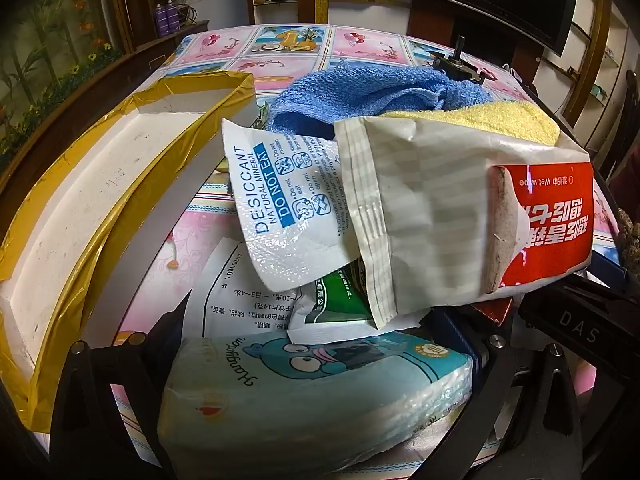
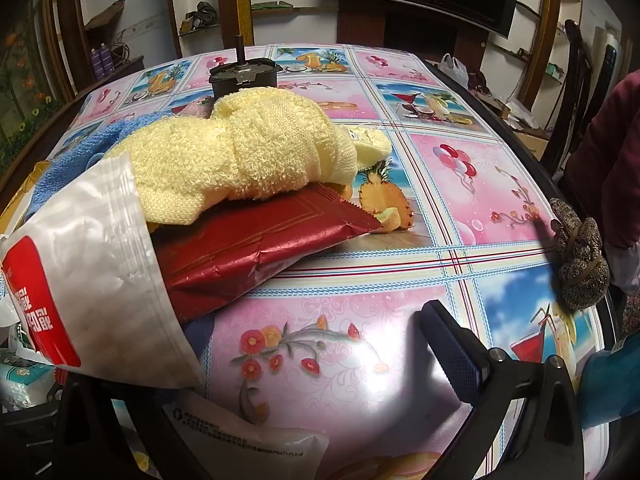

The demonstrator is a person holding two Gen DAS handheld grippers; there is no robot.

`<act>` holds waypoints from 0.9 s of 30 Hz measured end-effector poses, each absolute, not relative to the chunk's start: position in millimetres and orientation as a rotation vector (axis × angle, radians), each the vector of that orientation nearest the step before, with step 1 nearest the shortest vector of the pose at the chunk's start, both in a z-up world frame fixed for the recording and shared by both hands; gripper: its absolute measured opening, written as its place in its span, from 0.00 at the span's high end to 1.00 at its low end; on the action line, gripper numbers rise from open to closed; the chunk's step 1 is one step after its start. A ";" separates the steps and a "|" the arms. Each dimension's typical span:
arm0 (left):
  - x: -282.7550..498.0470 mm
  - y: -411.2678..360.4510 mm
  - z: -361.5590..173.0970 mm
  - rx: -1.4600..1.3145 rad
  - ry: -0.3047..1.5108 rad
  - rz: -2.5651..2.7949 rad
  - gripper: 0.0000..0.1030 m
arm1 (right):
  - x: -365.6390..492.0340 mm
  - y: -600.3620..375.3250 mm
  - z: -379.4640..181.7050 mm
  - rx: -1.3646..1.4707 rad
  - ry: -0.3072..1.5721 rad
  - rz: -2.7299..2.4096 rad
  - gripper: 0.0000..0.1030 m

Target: Organize soft objects

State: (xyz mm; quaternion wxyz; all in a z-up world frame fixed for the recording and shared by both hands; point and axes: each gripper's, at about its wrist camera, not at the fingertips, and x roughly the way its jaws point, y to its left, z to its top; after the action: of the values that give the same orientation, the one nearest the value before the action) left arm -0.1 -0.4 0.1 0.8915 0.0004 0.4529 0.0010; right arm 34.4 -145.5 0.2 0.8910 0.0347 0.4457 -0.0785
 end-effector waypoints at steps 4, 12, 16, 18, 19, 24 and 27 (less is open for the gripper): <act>0.1 0.2 0.1 0.000 0.940 0.001 0.00 | 34.4 -145.5 0.2 0.072 0.925 -0.163 0.00; 0.1 0.1 0.1 0.000 0.940 0.002 0.00 | 34.4 -145.6 0.2 0.072 0.925 -0.163 0.00; 0.1 0.4 0.1 -0.001 0.941 0.001 0.00 | 34.3 -145.6 0.2 0.072 0.925 -0.163 0.00; 0.0 -0.1 0.2 -0.001 0.941 0.000 0.00 | 34.3 -145.5 0.2 0.072 0.925 -0.163 0.00; 0.0 -1.2 0.3 -0.001 0.941 0.000 0.00 | 34.3 -145.5 0.1 0.072 0.925 -0.163 0.00; -1.5 -3.5 0.0 0.005 0.941 -0.009 0.00 | 34.3 -145.5 0.0 0.072 0.925 -0.163 0.00; -10.1 -1.8 0.2 0.033 0.958 -0.060 0.00 | 34.5 -145.5 -0.2 0.072 0.925 -0.163 0.00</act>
State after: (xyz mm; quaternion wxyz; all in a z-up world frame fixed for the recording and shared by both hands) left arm -10.1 -1.8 0.2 0.8868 0.0158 0.4610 -0.0288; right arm 34.5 -145.5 -0.2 0.8911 0.0347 0.4457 -0.0784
